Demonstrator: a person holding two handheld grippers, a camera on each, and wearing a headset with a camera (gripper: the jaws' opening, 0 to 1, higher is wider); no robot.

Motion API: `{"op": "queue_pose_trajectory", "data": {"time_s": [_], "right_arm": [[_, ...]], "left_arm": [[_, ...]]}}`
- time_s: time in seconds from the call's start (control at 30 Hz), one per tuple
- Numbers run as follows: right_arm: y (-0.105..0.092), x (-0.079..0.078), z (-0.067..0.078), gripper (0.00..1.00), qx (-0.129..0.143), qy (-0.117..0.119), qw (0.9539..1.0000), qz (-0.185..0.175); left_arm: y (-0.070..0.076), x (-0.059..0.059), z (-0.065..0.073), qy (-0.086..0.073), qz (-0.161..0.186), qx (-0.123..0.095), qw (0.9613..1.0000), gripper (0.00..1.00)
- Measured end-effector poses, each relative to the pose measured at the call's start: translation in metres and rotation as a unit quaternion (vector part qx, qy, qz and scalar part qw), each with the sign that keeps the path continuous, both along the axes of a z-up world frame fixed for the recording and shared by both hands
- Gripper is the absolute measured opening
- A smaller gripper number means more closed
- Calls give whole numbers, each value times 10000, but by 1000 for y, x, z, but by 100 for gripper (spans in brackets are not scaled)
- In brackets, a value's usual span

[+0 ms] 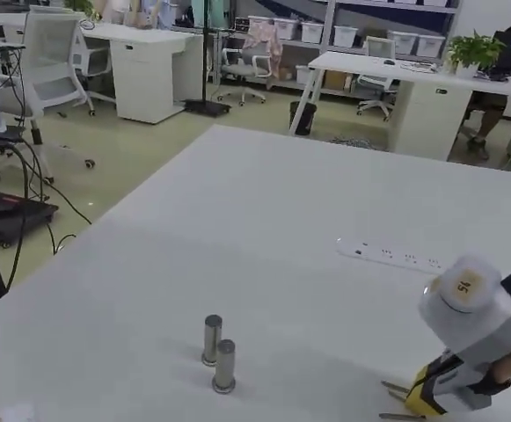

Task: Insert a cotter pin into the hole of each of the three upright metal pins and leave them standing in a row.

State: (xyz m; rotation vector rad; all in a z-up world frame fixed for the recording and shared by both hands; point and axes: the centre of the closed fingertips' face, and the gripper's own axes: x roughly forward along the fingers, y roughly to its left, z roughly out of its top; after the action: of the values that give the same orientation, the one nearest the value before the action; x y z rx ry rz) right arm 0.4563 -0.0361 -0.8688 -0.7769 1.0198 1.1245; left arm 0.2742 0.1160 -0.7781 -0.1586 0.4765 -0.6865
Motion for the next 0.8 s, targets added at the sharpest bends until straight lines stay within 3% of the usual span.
{"op": "queue_pose_trajectory", "data": {"time_s": [0.33,0.43,0.67,0.8], "right_arm": [[4,0,15,2,37,-229,9992,322],[3,-2,21,2,48,-300,9987,401],[0,-6,38,2,143,-487,9976,470],[-1,-6,51,2,254,-614,9968,445]], "left_arm": [[-7,1,3,27,-96,6,10000,98],[-9,2,4,81,-74,-78,9999,99],[-10,1,3,174,-93,-103,9998,98],[-4,2,6,203,19,-157,9997,94]]}}
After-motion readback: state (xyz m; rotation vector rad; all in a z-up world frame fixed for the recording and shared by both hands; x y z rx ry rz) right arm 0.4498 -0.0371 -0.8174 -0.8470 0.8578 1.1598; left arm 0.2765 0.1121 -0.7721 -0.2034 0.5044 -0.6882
